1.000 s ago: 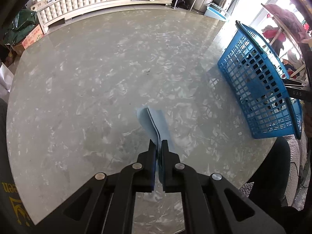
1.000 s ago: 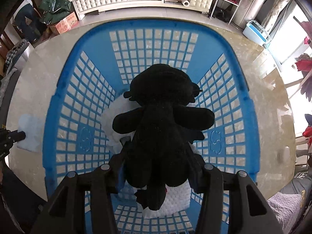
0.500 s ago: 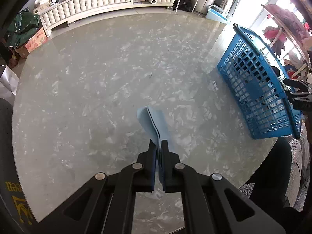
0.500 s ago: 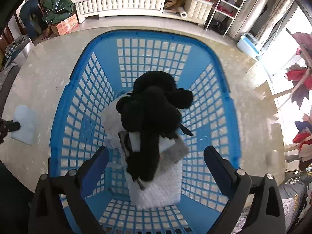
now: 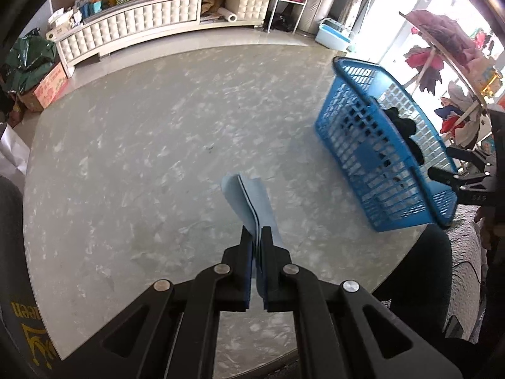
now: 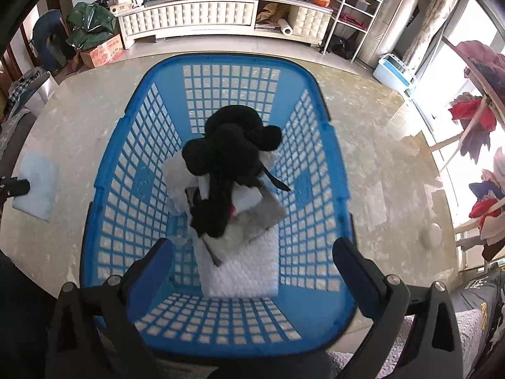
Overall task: Organize soft objects
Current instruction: 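Carry the black plush toy into the basket and release it with the right tool, then carry the light blue cloth over the basket and release it with the left tool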
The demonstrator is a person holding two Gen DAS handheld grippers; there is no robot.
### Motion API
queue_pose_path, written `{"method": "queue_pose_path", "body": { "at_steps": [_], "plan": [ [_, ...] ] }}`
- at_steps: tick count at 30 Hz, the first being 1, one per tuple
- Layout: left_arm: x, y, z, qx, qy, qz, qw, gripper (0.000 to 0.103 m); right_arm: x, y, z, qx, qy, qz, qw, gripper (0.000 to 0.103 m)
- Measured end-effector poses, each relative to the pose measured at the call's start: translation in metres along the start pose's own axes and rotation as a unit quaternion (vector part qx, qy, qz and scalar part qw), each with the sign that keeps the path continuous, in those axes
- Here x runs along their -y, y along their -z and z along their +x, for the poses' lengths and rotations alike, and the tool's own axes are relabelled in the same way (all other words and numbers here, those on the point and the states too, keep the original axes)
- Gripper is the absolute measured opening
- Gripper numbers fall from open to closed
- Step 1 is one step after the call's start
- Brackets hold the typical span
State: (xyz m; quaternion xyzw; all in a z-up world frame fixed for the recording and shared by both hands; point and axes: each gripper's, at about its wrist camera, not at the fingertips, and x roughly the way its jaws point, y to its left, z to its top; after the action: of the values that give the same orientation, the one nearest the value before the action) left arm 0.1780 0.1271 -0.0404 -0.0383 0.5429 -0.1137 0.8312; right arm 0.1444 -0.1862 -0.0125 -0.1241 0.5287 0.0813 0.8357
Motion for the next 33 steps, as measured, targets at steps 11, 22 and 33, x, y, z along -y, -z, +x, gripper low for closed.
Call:
{"method": "queue_pose_path", "body": {
  "at_steps": [11,22,33],
  "plan": [
    [0.049,-0.025,-0.02,0.022,0.001,0.041,0.9989,0.004,0.012,0.013,-0.019,0.021,-0.028,0.02,0.999,0.101],
    [0.124,-0.053,-0.038,0.043,0.024,0.105,0.9933,0.004,0.043,0.027,-0.025,0.033,-0.039,0.056,0.997,0.101],
    [0.195,-0.067,-0.028,0.034,0.07,0.17,0.9823,0.004,0.06,0.035,-0.019,0.03,-0.054,0.071,0.996,0.101]
  ]
}}
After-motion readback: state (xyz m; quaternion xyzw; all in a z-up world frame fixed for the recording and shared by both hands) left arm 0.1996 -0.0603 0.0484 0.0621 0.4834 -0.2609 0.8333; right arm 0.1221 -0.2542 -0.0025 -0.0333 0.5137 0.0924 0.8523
